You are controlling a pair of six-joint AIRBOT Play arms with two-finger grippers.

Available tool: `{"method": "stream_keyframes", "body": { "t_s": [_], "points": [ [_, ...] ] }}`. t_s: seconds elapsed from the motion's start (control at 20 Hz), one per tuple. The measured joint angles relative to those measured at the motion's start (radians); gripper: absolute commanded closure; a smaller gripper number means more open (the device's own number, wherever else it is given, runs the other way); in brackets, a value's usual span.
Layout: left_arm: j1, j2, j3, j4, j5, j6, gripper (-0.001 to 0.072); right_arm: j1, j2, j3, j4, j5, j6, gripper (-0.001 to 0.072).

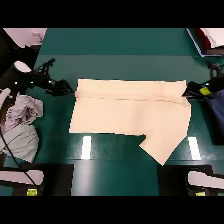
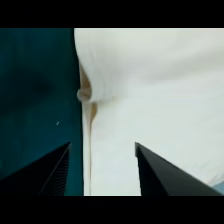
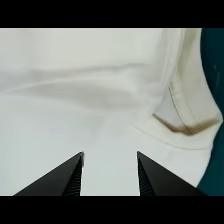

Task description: Fold the shirts.

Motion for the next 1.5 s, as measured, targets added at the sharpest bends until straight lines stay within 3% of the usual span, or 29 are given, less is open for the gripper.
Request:
{"method": "stream_keyframes", "body": {
  "t_s": [0.1, 0.55, 0.95, 1.0, 1.05, 1.3, 1.35, 1.4, 1.5],
  "points": [
    [0.03, 0.068, -0.07, 0.034, -0.054, -0.003, 0.0235, -0.042, 0.077, -0.042, 0.057, 0.049, -0.04, 0.0522],
    [0.059, 0.341, -0.572, 0.015, -0.036, 0.028, 0.0235, -0.169, 0.343, -0.286, 0.198, 0.074, -0.125, 0.0521],
    [0.06, 0.366, -0.679, -0.071, 0.02, 0.058, 0.0237, -0.182, 0.375, -0.323, 0.213, 0.076, -0.132, 0.0521],
    [0.06, 0.366, -0.682, -0.077, 0.026, 0.058, 0.0319, -0.182, 0.376, -0.323, 0.213, 0.077, -0.132, 0.0521],
    [0.059, 0.366, -0.684, -0.079, 0.041, 0.06, 0.0475, -0.182, 0.376, -0.324, 0.213, 0.077, -0.132, 0.0521],
    [0.059, 0.367, -0.689, -0.121, 0.063, 0.073, 0.0491, -0.182, 0.377, -0.325, 0.212, 0.079, -0.132, 0.052],
    [0.059, 0.367, -0.689, -0.13, 0.064, 0.076, 0.0555, -0.182, 0.377, -0.325, 0.212, 0.079, -0.132, 0.052],
    [0.059, 0.367, -0.689, -0.132, 0.064, 0.077, 0.067, -0.182, 0.377, -0.325, 0.211, 0.079, -0.132, 0.052],
    [0.059, 0.367, -0.689, -0.142, 0.057, 0.088, 0.0675, -0.182, 0.377, -0.325, 0.206, 0.084, -0.132, 0.0518]
  ]
}}
